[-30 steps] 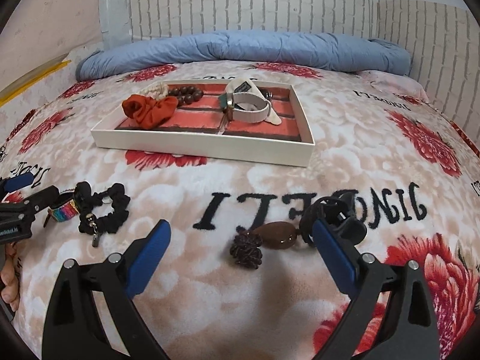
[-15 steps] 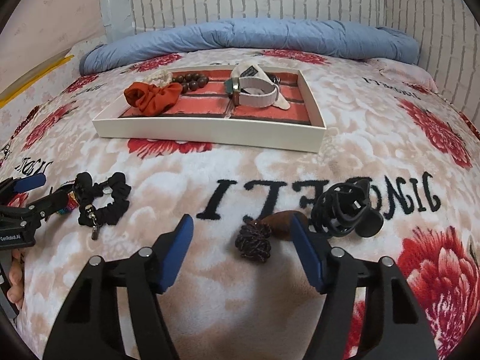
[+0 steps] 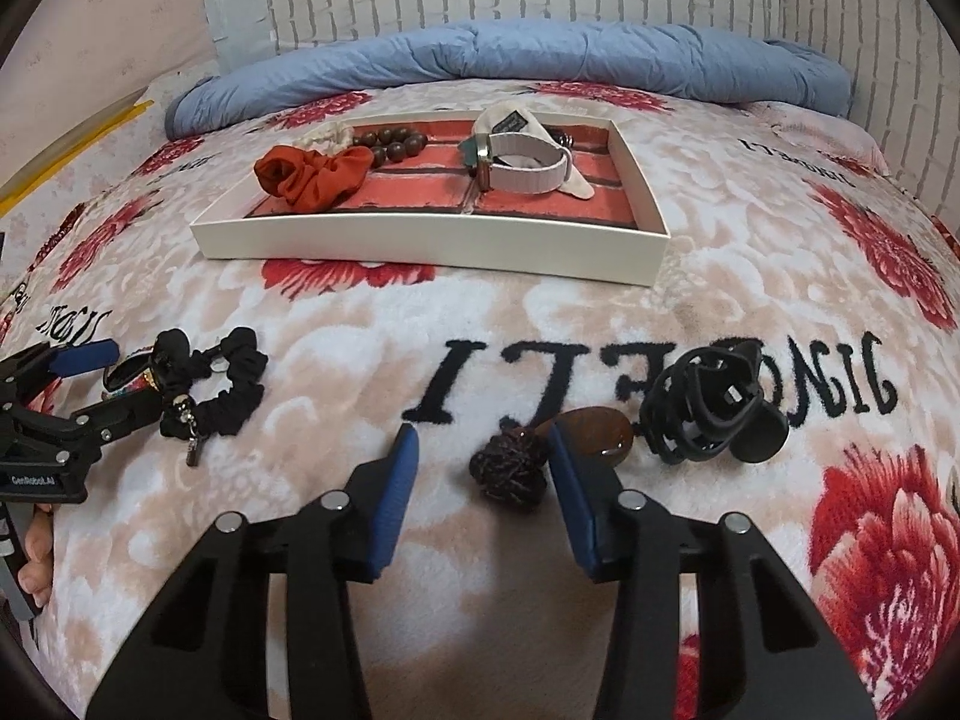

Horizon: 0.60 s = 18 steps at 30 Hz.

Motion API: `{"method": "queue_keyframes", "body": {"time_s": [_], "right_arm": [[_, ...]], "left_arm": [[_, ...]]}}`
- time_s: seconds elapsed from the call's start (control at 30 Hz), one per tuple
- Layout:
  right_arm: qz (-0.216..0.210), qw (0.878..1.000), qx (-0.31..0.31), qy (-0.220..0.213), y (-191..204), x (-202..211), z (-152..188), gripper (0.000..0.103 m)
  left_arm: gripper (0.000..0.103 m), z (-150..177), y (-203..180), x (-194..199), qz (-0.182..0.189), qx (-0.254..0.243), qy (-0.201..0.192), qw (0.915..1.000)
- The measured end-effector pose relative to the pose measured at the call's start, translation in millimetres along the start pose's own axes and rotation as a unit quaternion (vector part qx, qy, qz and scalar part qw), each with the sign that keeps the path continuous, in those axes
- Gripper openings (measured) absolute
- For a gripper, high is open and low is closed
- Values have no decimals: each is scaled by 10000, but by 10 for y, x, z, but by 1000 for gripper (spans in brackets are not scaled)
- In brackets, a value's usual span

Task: Organize jewelry
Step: 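Grasp the brown pompom hair tie with the right tool while the left tool approaches the rainbow claw clip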

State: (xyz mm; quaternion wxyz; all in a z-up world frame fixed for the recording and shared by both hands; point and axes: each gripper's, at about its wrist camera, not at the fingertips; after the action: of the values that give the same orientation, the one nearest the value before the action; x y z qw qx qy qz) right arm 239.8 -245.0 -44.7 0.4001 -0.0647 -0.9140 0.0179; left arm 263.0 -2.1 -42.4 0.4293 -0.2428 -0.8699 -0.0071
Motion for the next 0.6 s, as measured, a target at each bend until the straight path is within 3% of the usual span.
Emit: {"method": "queue_keyframes", "body": {"time_s": [0.23,0.33,0.4,0.6], "right_arm": [[-81,9997,-195,80,-72,-25,7,29],[-121,9996,-244,119,-89,-40,7,28],[-106,9996,-232,116,-84,-38,8,27],[-131,9995,-256,111,-85,-39,12,26]], "left_arm": [[89,-1,10,-35,110,-17,112,9999],[85,12,8,-37,56,-30,135,9999],[75,18,33,-44,-13,26,174,9998],[72,36,64,-8,-5,95,130,9999]]}}
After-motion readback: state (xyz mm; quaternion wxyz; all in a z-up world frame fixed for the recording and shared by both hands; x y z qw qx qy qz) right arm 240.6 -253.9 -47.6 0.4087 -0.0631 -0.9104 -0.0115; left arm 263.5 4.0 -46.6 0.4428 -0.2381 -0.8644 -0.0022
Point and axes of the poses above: each gripper's, at about its wrist camera, not at the fingertips, and x roughly against the way its jaws point, y to its left, z to its underside, and after that the axes turned 12 degrees about z, right-handed
